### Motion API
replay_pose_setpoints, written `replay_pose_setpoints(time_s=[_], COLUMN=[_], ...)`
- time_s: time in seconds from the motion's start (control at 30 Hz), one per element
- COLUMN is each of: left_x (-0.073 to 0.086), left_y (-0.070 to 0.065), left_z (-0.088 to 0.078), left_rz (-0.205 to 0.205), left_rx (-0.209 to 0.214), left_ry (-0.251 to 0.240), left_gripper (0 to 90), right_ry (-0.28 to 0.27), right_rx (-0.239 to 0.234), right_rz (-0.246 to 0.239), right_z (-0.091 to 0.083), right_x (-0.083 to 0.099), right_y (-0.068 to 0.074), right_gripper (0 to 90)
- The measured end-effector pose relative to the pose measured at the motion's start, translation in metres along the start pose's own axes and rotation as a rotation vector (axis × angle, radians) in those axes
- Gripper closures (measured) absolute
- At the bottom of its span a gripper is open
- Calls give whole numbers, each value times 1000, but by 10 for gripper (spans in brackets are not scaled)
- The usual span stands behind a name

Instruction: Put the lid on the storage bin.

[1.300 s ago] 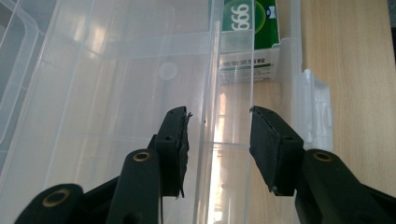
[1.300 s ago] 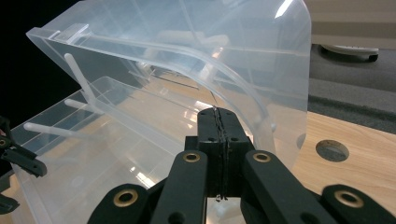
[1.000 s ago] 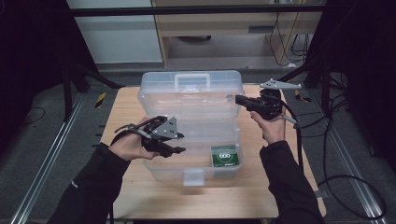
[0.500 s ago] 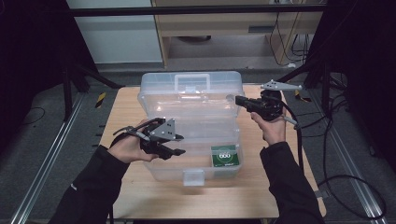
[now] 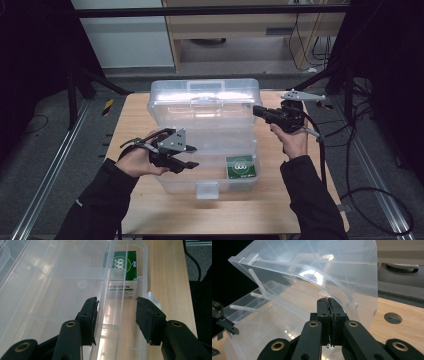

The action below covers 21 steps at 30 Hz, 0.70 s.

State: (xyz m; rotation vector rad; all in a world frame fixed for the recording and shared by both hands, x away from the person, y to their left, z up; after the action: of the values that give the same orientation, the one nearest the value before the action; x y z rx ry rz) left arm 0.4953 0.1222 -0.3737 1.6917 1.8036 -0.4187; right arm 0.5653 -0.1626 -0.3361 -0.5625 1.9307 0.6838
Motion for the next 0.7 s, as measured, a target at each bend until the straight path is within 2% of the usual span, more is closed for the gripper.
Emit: replay_pose_setpoints(time_s=[0.47, 0.7], left_x=[2, 1], left_y=[-2, -2], left_z=[1, 2], left_rz=[-12, -21], left_rx=[4, 1], left_ry=[-10, -15], left_gripper=[496, 475], right_ry=[19, 25], right_rx=[-11, -24], right_rz=[-9, 13], right_z=[-2, -4], right_x=[5, 13], right_y=[5, 2], right_gripper=[876, 900])
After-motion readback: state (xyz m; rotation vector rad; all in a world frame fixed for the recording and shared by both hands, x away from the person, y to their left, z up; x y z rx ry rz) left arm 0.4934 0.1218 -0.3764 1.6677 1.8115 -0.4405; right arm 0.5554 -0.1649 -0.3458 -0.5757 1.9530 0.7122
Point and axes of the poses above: each handheld gripper's, and its own axes: z roughly forward along the jaws, x roughly out of its underside, y roughly to its left, the point moved 5 cm from there along z, roughly forward along the jaws, and after that the axes turned 3 degrees about y, right-handed, at the moved point
